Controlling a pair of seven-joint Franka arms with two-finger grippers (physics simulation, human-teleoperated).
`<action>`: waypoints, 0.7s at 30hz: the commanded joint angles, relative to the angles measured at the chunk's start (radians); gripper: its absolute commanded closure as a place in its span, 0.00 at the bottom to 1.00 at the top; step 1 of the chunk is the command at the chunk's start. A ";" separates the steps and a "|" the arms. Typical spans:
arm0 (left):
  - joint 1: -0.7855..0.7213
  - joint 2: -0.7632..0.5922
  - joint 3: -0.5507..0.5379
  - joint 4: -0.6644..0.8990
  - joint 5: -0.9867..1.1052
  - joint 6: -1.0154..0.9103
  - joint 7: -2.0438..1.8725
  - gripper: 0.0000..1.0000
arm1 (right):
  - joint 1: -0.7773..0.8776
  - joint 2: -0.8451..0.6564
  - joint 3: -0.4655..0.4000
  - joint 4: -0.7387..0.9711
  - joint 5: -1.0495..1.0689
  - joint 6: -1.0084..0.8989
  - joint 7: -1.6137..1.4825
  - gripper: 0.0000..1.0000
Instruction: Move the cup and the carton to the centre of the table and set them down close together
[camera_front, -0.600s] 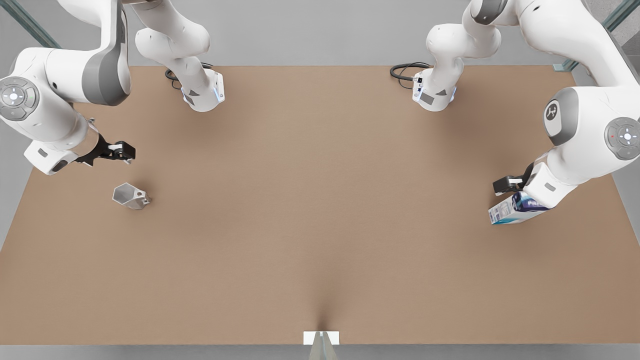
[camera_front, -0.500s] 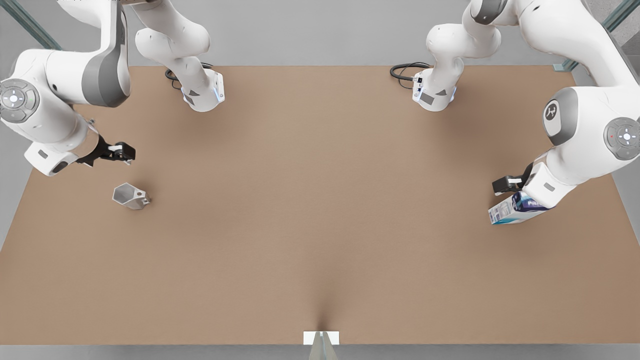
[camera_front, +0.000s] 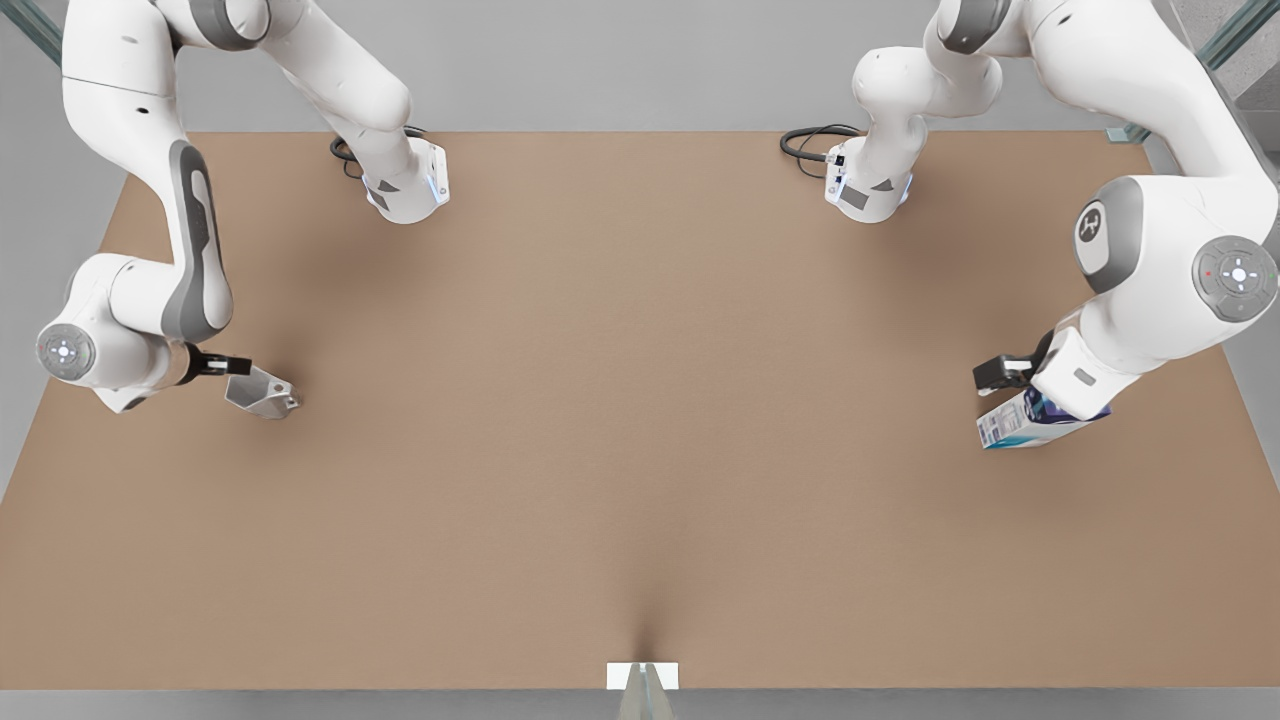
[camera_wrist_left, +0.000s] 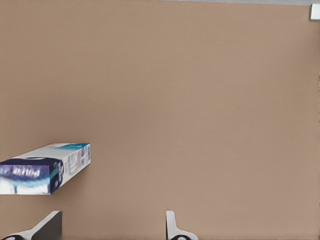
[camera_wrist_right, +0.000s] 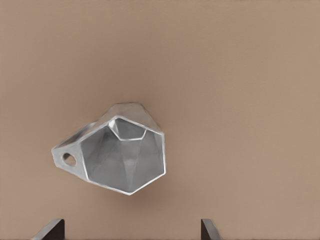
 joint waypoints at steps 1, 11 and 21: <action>0.001 0.000 0.000 0.000 -0.005 0.000 0.002 0.00 | 0.000 0.010 0.000 0.001 -0.002 0.000 0.002 0.00; 0.007 0.014 0.000 -0.001 -0.008 0.000 0.002 0.00 | -0.066 0.089 0.003 0.021 -0.048 0.045 -0.037 0.00; 0.004 0.022 0.000 -0.001 -0.008 0.000 0.002 0.00 | -0.057 0.143 0.003 0.036 -0.052 0.068 -0.095 0.00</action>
